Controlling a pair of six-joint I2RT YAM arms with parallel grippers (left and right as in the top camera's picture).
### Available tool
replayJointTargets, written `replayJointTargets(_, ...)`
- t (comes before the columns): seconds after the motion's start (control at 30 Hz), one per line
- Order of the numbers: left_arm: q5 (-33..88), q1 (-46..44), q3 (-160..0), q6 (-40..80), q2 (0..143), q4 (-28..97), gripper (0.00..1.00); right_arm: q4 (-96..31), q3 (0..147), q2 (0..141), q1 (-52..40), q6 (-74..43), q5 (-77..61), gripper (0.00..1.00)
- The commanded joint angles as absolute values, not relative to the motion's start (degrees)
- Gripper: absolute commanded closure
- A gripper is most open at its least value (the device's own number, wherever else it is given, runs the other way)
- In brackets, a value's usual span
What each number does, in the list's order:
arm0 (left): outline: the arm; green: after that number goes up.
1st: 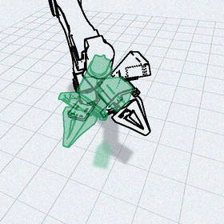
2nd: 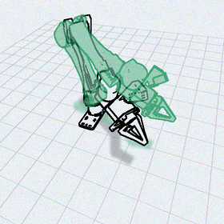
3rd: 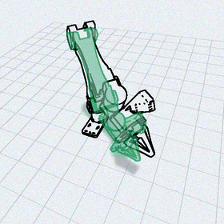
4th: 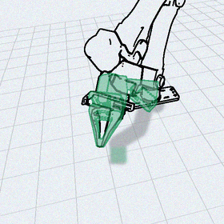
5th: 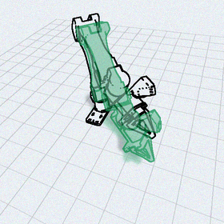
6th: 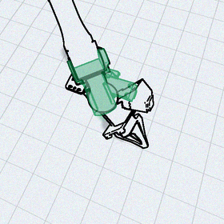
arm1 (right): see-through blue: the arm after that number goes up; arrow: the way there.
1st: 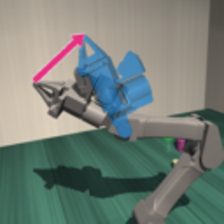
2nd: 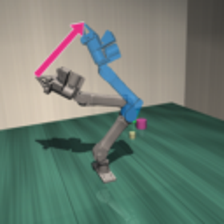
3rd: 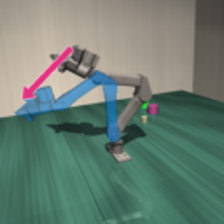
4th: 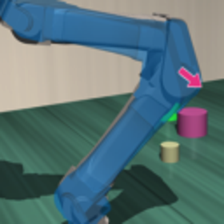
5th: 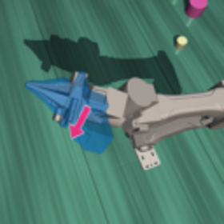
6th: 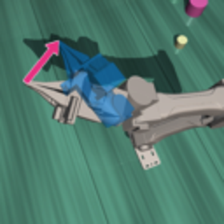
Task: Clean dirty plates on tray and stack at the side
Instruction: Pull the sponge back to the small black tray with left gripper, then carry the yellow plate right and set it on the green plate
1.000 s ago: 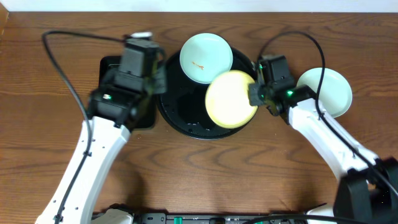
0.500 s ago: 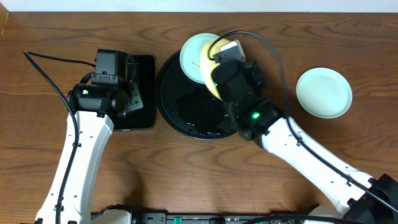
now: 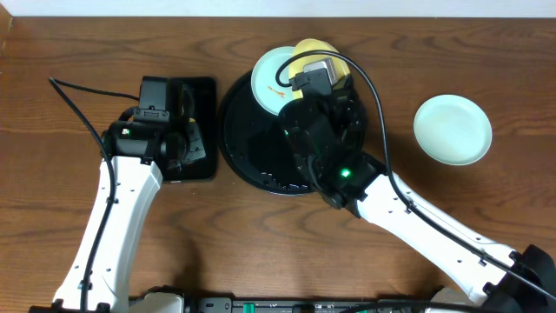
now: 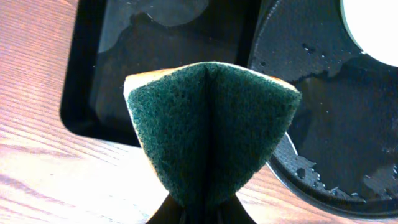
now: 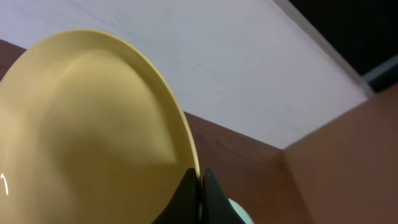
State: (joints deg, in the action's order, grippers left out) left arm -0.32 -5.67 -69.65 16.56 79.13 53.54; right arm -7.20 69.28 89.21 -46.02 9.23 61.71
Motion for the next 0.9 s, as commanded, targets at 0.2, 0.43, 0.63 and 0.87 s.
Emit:
replayJointTargets(0.2, 0.9, -5.4, -68.7, 17.1, 79.4, 53.5, 0.93, -5.3, 69.6, 89.2, -46.9, 9.1, 65.3, 0.99)
replayJointTargets(0.43, 0.9, -5.4, -68.7, 17.1, 79.4, 53.0, 0.92, 0.6, 69.6, 89.2, -50.3, 17.7, 72.3, 0.99)
replayJointTargets(0.63, 0.9, -5.4, -68.7, 17.1, 79.4, 53.1, 0.92, 0.7, 69.6, 89.2, -51.2, 18.9, 73.3, 0.99)
replayJointTargets(0.87, 0.9, -5.4, -68.7, 17.1, 79.4, 53.1, 0.92, 2.7, 69.6, 89.2, -50.7, 19.8, 74.3, 0.99)
